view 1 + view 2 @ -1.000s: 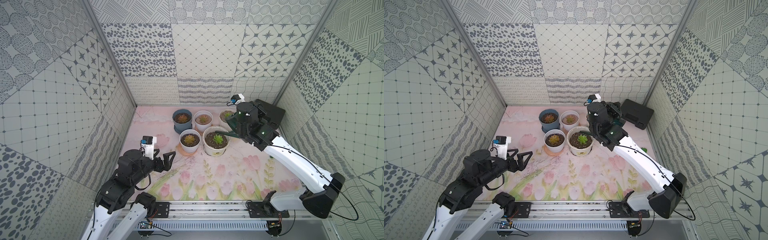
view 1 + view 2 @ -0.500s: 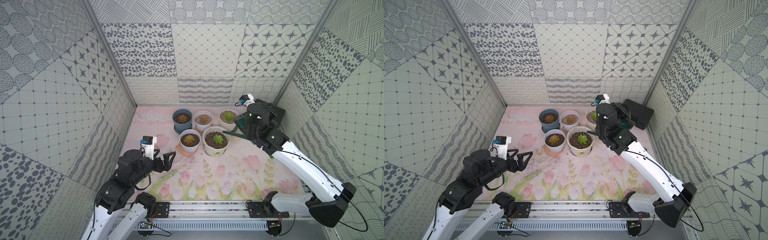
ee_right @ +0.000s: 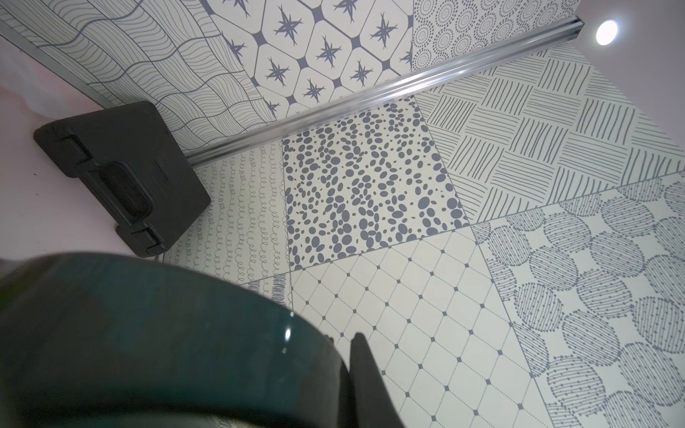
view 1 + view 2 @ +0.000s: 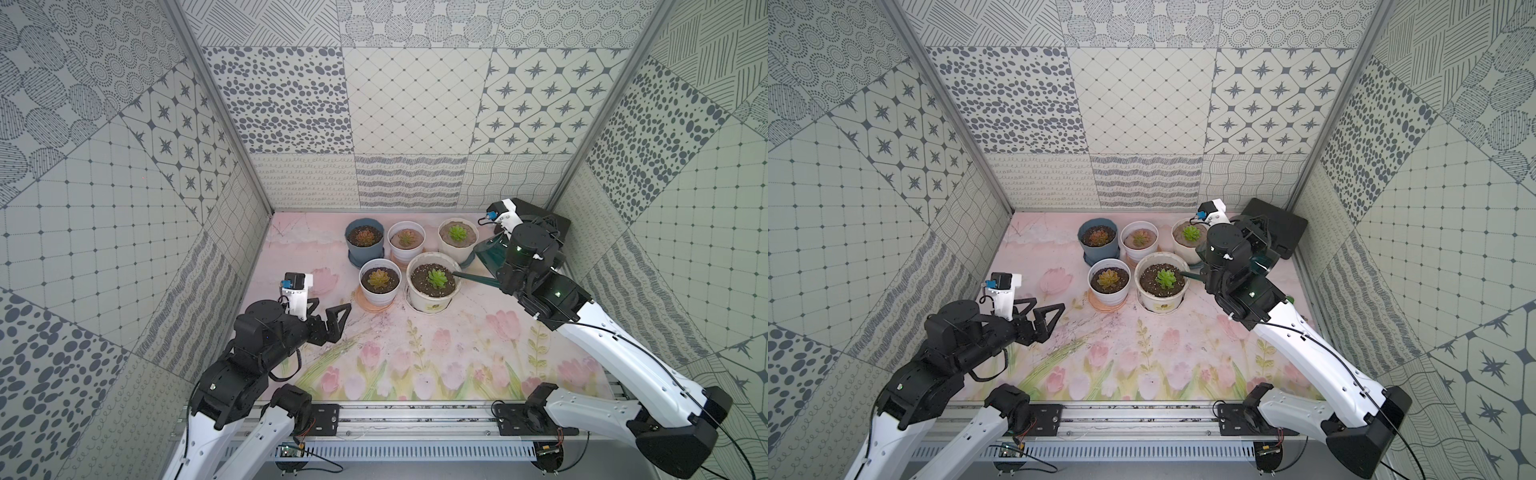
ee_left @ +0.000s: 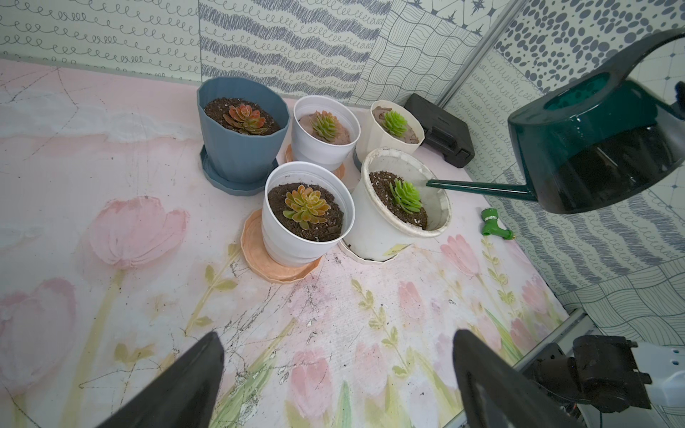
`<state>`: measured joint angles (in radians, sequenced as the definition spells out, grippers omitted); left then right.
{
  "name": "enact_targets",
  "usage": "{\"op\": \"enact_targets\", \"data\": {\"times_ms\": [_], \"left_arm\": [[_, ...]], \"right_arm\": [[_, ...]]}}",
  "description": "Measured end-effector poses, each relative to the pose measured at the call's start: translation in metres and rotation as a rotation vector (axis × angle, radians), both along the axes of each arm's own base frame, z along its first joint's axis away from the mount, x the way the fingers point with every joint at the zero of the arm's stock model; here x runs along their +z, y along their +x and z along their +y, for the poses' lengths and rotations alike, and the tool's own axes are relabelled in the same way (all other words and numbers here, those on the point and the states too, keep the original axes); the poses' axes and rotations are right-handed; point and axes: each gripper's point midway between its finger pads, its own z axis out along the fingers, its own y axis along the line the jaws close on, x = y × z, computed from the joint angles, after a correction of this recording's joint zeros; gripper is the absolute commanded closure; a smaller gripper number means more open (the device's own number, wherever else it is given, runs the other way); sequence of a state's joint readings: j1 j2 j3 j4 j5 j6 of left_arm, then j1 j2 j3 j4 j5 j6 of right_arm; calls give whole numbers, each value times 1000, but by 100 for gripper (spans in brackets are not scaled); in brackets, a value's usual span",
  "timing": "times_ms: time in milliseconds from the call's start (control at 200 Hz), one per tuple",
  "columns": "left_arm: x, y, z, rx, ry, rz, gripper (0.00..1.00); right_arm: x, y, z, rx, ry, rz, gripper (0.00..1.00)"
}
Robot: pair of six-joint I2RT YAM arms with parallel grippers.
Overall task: Water the succulent around the soil edge
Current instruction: Water the soil of the potted plant with water.
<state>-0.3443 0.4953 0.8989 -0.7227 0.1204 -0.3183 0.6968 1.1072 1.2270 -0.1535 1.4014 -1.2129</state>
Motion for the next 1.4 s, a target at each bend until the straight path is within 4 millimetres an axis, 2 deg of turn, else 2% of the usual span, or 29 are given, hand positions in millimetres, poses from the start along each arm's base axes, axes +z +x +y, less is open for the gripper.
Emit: {"op": "enact_targets", "data": {"times_ms": [230,510,840,1036,1256,1401], "left_arm": [[0,0,0,0,0,0,1],[0,0,0,0,0,0,1],[1,-1,0,1,-1,-4,1],[1,-1,1,1,-2,-5,1],[1,-2,1,1,-3,-8,1],[2,-2,1,1,-3,-9,1]], "right_arm": [[9,-17,1,40,-22,12,100],[5,-23,22,116,-31,23,100],[4,-24,58,196,-48,38,100],[1,-16,77,219,-47,43,100],[-7,5,108,242,-19,39,100],[-11,18,120,242,10,29,100]]}}
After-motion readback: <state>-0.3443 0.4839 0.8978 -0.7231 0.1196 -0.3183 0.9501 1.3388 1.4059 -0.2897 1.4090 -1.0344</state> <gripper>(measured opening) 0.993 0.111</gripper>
